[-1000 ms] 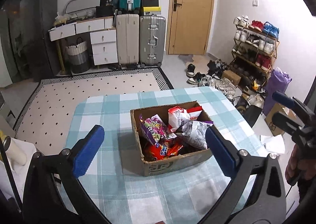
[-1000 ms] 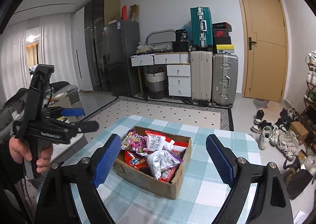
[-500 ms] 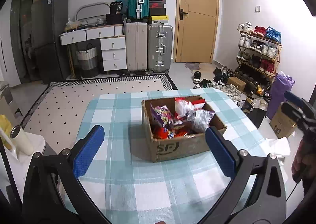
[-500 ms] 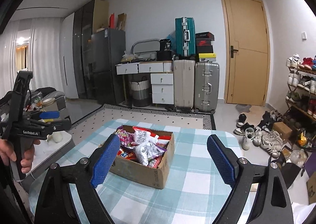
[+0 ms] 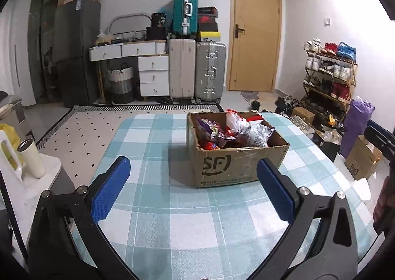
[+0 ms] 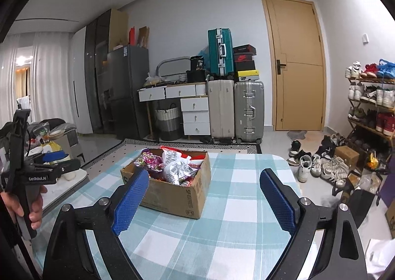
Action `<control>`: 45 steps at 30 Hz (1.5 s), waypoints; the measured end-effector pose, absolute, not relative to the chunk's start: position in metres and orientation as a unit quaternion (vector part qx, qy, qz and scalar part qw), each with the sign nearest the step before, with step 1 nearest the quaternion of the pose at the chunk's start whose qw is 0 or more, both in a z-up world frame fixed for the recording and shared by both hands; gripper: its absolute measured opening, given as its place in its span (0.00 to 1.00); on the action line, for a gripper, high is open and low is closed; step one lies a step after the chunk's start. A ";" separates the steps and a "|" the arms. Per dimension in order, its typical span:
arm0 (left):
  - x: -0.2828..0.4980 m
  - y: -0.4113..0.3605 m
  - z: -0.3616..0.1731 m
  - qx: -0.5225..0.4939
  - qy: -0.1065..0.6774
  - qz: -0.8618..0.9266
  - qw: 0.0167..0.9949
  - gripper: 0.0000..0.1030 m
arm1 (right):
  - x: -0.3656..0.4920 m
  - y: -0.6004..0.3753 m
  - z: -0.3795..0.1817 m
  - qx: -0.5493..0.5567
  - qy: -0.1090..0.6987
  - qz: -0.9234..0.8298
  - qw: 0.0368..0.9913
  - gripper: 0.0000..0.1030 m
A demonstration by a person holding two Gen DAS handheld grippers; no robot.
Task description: Organize snacks
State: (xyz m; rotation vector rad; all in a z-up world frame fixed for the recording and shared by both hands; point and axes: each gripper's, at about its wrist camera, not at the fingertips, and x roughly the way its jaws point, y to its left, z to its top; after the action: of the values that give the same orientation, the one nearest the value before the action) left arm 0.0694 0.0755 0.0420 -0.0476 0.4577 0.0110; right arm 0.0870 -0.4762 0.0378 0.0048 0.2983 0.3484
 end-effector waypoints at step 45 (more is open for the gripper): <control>0.056 0.077 -0.065 0.001 0.174 0.025 0.984 0.99 | 0.082 -0.486 -0.072 -0.027 0.154 0.118 0.981 0.99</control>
State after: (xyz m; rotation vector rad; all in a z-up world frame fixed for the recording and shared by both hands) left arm 0.0558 0.0768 -0.0653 0.0017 0.3496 0.0504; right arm 0.0825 -0.4864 -0.0720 -0.0553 0.3101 0.2385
